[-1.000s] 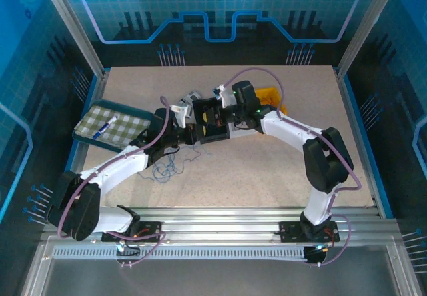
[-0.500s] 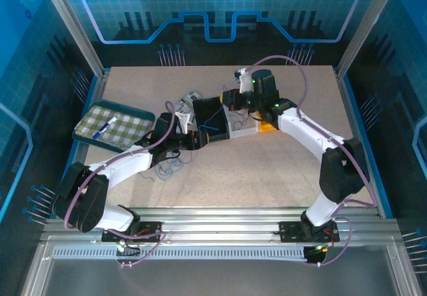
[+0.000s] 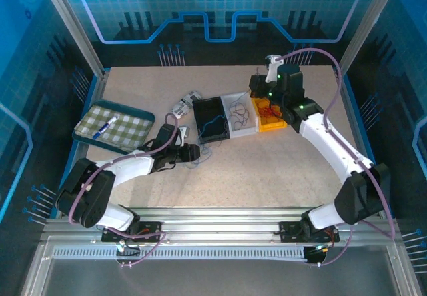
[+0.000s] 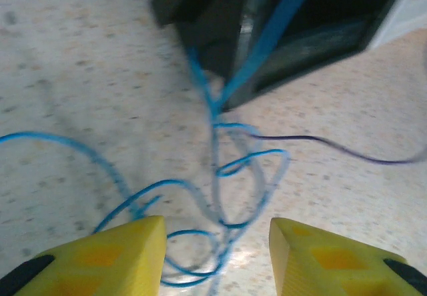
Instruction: Untangle the cables
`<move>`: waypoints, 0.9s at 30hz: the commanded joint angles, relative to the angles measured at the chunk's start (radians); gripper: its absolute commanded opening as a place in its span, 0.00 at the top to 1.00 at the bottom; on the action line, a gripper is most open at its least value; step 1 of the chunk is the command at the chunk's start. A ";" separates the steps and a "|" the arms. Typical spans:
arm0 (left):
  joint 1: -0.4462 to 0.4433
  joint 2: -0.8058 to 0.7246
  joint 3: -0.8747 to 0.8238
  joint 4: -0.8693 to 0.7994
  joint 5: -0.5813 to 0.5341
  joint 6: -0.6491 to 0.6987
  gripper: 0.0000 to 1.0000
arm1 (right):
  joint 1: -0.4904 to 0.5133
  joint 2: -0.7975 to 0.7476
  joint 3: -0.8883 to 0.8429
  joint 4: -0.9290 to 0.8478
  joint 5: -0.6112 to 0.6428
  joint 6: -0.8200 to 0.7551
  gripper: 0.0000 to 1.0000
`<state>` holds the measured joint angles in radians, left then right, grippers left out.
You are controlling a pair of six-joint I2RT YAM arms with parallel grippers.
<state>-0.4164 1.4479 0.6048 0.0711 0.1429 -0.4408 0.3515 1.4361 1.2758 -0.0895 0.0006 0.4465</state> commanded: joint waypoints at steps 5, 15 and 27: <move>0.018 0.132 0.038 -0.096 -0.189 -0.070 0.59 | -0.031 -0.058 -0.015 -0.024 0.108 -0.025 1.00; 0.016 0.327 0.215 -0.322 -0.383 -0.151 0.98 | -0.049 -0.101 0.018 -0.053 0.195 -0.089 1.00; 0.016 0.443 0.383 -0.550 -0.502 -0.274 1.00 | -0.169 -0.263 -0.041 -0.089 0.635 -0.092 1.00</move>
<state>-0.4316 1.7950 1.0180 -0.3611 -0.1928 -0.6819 0.2279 1.2243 1.2598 -0.1658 0.4690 0.3576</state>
